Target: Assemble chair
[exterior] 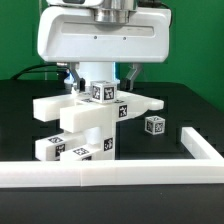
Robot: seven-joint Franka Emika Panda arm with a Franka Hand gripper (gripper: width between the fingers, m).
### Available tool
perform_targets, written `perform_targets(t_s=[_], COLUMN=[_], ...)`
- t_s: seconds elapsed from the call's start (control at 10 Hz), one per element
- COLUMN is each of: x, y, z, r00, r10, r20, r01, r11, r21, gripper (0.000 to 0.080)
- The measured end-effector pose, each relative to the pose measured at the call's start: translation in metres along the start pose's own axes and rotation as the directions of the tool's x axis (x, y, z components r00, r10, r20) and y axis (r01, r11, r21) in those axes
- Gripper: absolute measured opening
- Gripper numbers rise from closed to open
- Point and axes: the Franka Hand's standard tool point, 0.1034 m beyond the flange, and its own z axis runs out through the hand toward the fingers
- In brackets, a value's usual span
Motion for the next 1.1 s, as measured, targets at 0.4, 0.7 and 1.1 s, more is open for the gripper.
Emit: perform_targets(t_s=[0.4, 0.7, 1.1], x=[-0.0007, -0.0008, -0.0006], y=[0.0011, 0.0012, 0.0007], z=[0.0009, 0.0012, 0.0012], r00=[0.993, 0.993, 1.0], r10=[-0.121, -0.121, -0.012], r20=[0.001, 0.002, 0.001], r01=[0.121, 0.121, 0.012], r11=[0.993, 0.993, 1.0], r21=[0.0, 0.0, 0.002], gripper=[0.0637, 0.0282, 0.0287])
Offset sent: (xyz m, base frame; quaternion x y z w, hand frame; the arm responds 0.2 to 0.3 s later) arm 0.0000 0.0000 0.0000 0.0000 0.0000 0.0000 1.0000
